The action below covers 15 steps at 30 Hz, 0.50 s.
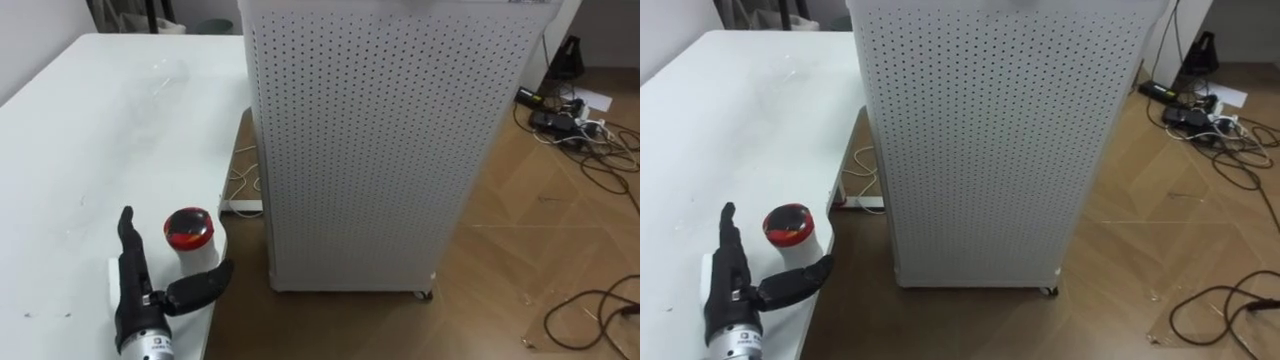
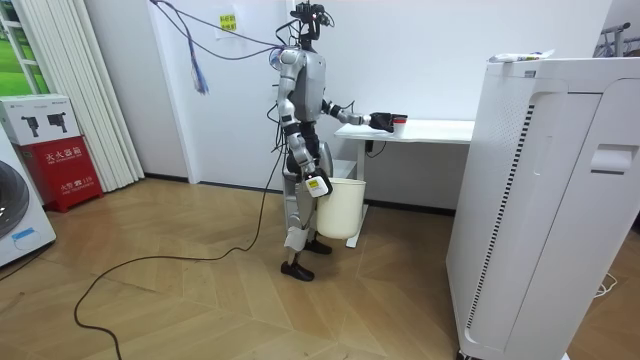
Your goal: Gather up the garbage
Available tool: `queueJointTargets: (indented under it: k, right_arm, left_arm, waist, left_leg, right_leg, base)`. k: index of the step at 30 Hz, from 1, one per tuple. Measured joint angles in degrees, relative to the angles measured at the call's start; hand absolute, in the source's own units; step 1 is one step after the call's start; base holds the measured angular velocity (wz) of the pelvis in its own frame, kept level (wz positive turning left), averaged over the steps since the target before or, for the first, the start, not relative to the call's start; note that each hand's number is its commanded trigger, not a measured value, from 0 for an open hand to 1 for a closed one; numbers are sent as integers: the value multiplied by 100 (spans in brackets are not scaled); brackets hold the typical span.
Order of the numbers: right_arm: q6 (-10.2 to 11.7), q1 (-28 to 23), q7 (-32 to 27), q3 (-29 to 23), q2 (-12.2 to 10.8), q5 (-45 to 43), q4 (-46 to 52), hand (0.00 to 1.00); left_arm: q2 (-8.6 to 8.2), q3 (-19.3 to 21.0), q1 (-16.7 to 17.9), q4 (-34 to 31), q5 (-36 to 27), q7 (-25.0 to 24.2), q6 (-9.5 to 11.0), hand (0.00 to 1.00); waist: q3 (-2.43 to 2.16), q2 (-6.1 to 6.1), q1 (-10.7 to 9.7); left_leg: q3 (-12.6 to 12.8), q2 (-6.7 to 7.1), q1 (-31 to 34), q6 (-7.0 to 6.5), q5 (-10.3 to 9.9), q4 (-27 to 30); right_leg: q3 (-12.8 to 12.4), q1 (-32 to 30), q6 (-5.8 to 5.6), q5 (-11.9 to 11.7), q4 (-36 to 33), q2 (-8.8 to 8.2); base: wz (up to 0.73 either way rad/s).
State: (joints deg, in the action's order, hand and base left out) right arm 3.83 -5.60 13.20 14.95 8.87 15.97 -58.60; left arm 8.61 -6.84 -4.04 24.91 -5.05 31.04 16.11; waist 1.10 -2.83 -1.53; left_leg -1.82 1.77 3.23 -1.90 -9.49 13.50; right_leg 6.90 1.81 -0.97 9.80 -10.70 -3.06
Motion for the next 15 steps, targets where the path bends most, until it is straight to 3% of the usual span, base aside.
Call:
queueJointTargets:
  k: [9,10,11,12,13,15]
  right_arm:
    - [-29,-12,-5,-2,-29,-92,84,100]
    - [-29,-4,-5,-2,-30,-131,83,100]
    - [-30,-2,-5,-1,-37,-170,80,100]
    - [-36,7,-5,1,-45,-211,80,100]
    - [-39,12,-6,3,-48,-211,80,100]
    - [-105,7,-13,-1,-72,-186,68,100]
  left_arm:
    - [-18,5,-65,88,12,-86,-126,0]
    - [-17,7,-132,172,13,-85,-131,20]
    - [-18,9,-226,303,13,-90,-138,59]
    - [-18,5,-307,430,12,-117,-172,89]
    - [-18,0,-333,465,13,-128,-192,100]
    - [-26,48,-442,600,7,-115,-202,100]
  waist:
    - [-14,-15,-32]
    - [-14,-14,-31]
    - [-14,-14,-30]
    - [-15,-15,-43]
    - [-15,-15,-57]
    - [-15,-15,-115]
  left_leg:
    - [86,-14,3,-5,-5,13]
    - [112,-14,0,-7,-6,16]
    - [144,-13,-3,-7,-6,19]
    - [153,-11,-7,-8,-7,24]
    - [153,-11,-8,-8,-7,26]
    - [161,-11,-37,-9,-7,27]
  right_leg:
    - [-74,-69,4,-3,-42,7]
    - [-96,-70,4,-3,-73,11]
    - [-128,-76,4,-3,-102,15]
    - [-161,-73,5,-3,-103,16]
    - [-166,-71,5,-3,-105,16]
    - [-172,-61,5,-3,-119,10]
  base:
    - [-3]
    - [-10]
    - [-14]
    - [-12]
    - [-6]
    - [0]
